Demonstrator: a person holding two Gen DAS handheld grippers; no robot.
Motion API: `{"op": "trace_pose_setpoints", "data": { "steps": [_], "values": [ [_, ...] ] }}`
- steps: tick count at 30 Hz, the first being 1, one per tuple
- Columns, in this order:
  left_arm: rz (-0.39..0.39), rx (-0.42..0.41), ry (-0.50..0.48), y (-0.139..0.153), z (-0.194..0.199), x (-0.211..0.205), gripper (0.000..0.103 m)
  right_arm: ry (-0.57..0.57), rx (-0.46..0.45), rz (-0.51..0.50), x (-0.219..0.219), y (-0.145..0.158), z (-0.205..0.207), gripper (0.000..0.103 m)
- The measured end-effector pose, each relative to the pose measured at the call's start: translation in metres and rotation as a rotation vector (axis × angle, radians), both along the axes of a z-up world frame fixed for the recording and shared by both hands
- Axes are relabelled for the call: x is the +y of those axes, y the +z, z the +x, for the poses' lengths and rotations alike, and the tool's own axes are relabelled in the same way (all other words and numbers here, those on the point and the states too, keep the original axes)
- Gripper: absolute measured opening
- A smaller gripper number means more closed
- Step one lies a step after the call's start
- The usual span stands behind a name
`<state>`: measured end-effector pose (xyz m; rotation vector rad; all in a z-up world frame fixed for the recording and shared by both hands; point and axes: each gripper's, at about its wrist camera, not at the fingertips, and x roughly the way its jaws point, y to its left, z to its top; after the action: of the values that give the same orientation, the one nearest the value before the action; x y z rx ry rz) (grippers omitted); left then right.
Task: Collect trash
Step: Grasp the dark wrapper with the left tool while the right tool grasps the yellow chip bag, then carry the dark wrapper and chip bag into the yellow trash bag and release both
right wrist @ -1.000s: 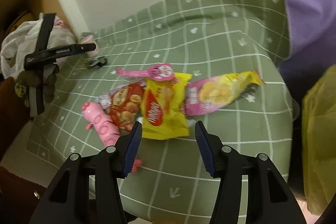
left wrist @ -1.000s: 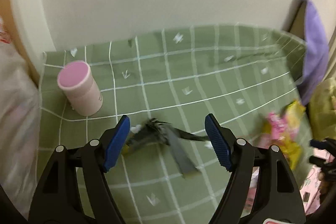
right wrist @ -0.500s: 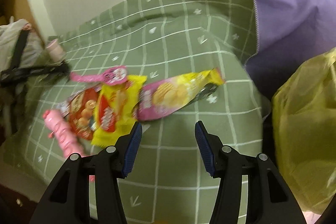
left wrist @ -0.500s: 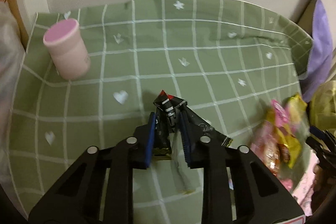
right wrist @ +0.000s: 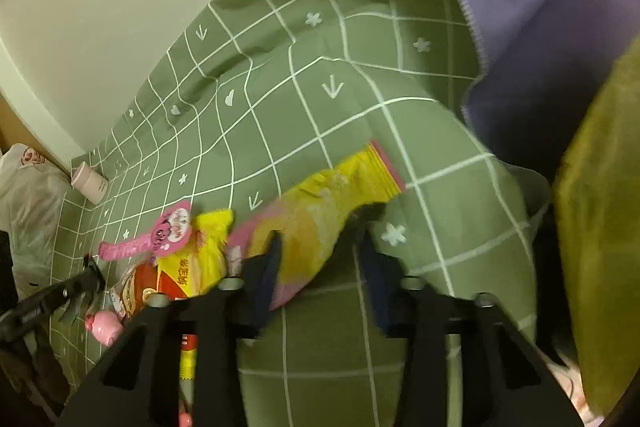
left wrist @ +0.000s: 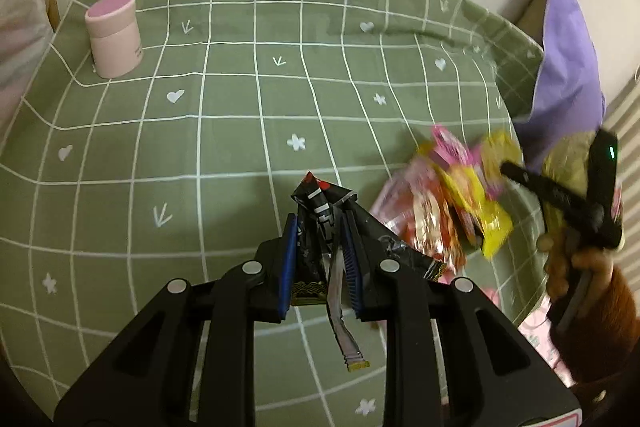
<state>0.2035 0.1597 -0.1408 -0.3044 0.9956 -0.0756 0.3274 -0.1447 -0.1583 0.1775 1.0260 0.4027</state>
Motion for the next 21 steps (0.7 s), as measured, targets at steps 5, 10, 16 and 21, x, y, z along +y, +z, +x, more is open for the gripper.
{"op": "trace_pose_setpoints", "data": {
  "steps": [5,10,16,21],
  "values": [
    [0.019,-0.036,-0.003,0.014,-0.014,-0.002,0.021,0.072,-0.105,-0.023,0.015,0.030,-0.016,0.006],
    [0.018,-0.076,0.009,0.027,-0.019,0.001,0.021,0.097,-0.160,0.004,0.015,0.060,-0.039,0.004],
    [0.003,-0.107,-0.004,0.035,-0.023,-0.002,0.021,0.098,-0.213,-0.019,0.005,0.086,-0.060,0.004],
    [-0.009,-0.130,-0.013,0.042,-0.023,-0.007,0.021,0.091,-0.222,-0.025,-0.003,0.095,-0.072,0.004]
  ]
}}
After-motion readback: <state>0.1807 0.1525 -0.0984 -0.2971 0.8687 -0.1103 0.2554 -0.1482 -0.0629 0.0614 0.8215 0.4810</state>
